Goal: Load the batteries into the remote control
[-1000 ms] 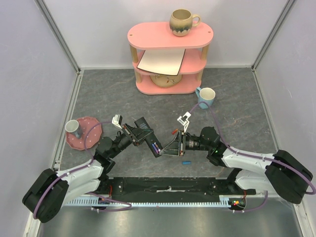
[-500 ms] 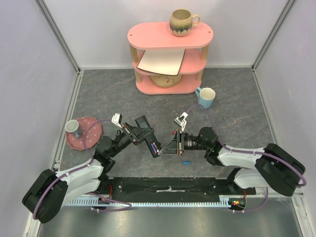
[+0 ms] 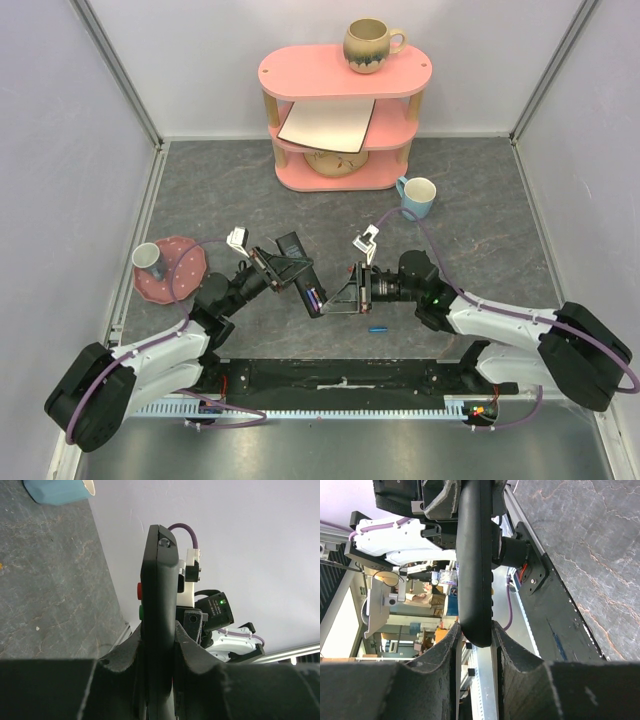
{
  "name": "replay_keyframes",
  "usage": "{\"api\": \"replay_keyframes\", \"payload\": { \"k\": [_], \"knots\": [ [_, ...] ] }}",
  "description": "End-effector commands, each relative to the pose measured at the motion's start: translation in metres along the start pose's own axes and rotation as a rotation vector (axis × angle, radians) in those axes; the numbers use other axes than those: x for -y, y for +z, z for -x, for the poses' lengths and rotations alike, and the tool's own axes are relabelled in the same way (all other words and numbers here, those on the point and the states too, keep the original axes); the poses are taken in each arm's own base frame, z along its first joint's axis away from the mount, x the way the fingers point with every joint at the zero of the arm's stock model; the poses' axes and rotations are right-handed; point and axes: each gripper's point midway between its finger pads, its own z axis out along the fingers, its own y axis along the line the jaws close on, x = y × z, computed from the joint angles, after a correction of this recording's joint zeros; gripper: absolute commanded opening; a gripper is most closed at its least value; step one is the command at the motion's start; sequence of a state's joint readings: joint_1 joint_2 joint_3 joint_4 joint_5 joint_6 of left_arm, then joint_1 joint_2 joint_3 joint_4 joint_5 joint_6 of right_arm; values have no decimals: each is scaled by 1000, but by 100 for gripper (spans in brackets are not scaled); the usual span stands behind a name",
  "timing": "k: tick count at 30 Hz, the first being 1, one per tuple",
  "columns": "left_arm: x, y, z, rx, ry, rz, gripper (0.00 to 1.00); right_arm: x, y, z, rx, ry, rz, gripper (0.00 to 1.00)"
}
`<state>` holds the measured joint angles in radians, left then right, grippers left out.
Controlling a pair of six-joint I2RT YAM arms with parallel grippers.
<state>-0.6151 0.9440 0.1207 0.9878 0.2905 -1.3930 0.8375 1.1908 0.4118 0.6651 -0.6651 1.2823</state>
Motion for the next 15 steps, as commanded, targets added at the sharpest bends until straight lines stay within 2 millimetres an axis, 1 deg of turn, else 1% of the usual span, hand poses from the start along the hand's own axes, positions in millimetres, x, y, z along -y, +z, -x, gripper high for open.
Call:
{"api": "replay_keyframes", "payload": {
  "k": [1, 5, 8, 9, 11, 12, 13, 15],
  "knots": [
    [30, -5, -42, -210, 58, -114, 2, 13, 6, 56, 228, -24, -119, 31],
    [31, -4, -46, -225, 57, -115, 2, 14, 8, 58, 238, 3, -112, 33],
    [31, -4, -47, -225, 53, -115, 2, 16, 9, 59, 237, 7, -115, 42],
    [31, -4, -46, -214, 51, -114, 2, 13, 10, 59, 233, -9, -104, 44],
    [25, -4, -44, -197, 32, -84, 2, 9, 11, 56, 202, -37, -92, 49],
    [21, -3, -39, -167, 25, -64, 2, 8, 12, 56, 185, -67, -102, 51],
    [22, -3, -37, -152, 18, -59, 2, 6, 12, 53, 161, -85, -99, 53],
    [12, -3, -31, -115, 2, -12, 2, 3, 11, 51, 132, -132, -110, 56]
  ]
}}
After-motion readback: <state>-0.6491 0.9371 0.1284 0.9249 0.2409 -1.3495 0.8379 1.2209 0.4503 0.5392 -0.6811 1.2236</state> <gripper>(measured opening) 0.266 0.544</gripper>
